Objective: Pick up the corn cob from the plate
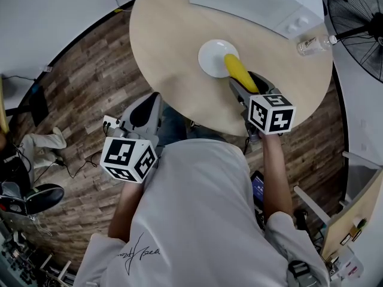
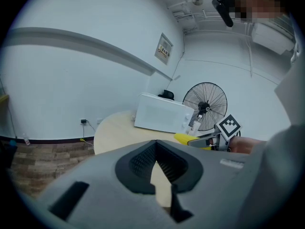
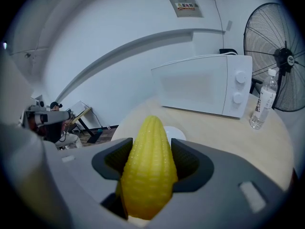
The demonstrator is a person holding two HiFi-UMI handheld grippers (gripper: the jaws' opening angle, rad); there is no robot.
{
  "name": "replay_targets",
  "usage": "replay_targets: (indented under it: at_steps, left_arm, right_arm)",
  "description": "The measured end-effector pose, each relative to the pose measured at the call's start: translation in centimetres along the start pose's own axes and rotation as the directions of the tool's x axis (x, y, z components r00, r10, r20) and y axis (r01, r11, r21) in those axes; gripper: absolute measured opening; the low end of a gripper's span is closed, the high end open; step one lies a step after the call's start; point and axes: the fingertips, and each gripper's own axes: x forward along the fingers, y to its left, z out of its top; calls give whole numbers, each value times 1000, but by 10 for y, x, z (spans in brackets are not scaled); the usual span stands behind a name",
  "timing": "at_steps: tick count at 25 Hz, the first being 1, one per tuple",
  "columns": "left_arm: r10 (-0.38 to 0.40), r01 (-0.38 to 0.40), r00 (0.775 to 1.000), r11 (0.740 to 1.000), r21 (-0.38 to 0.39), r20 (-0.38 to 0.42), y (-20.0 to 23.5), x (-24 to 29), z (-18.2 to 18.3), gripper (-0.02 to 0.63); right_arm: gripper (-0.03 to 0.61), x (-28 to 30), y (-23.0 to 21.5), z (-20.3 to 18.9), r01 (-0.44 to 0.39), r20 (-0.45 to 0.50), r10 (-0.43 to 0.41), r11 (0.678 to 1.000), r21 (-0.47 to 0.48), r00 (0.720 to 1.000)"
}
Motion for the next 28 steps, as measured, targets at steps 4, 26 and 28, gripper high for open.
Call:
replay_targets:
  at_steps: [4,26,28]
  left_arm:
    - [-5,5,1000,1000,-1,4,-1,-2,-1,-8]
    - [13,-13,1000,1000,-22,25,-8,-2,-2,-8]
    - [17,-16,999,999,-31,43,-9,-4,1,-8]
  right_arm:
    - [267,-8,4,0,3,18,-3,1000,3,1000]
    - [267,-48,7,13,-9,112,8,1000,4,994]
    - [267,-52,6,14,-13,121,12,1000,4,993]
